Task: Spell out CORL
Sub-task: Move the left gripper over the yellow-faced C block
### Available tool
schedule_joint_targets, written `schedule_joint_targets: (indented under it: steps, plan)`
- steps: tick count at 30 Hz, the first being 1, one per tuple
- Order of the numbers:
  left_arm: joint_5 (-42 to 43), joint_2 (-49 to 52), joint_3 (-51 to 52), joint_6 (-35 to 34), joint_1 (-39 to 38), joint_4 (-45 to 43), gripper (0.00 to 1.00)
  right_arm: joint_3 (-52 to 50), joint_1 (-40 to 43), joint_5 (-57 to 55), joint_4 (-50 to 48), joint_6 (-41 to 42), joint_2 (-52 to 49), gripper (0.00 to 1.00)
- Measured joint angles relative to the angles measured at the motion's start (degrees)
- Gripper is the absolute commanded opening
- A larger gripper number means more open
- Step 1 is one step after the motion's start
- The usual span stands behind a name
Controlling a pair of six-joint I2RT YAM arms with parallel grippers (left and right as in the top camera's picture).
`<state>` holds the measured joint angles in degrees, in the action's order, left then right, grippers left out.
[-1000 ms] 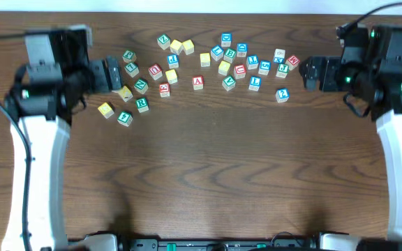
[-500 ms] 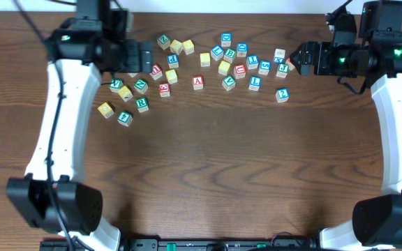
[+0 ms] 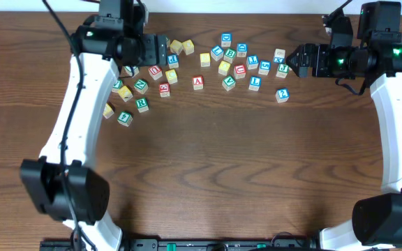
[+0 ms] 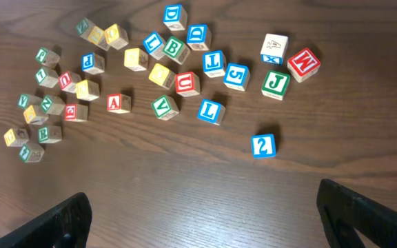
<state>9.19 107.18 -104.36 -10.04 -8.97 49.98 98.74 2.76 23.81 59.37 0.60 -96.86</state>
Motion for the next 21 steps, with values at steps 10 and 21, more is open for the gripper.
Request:
schedule_joint_targets:
  steps: [10, 21]
  plan:
    - [-10.64, 11.58, 0.0, -12.24, -5.84, -4.11, 0.82, 0.0, -0.28, 0.07, 0.04, 0.0, 0.0, 0.99]
    - [-14.8, 17.11, 0.0, -16.65, -7.63, -9.55, 0.73, 0.0, -0.39, 0.17, 0.44, -0.02, 0.0, 0.99]
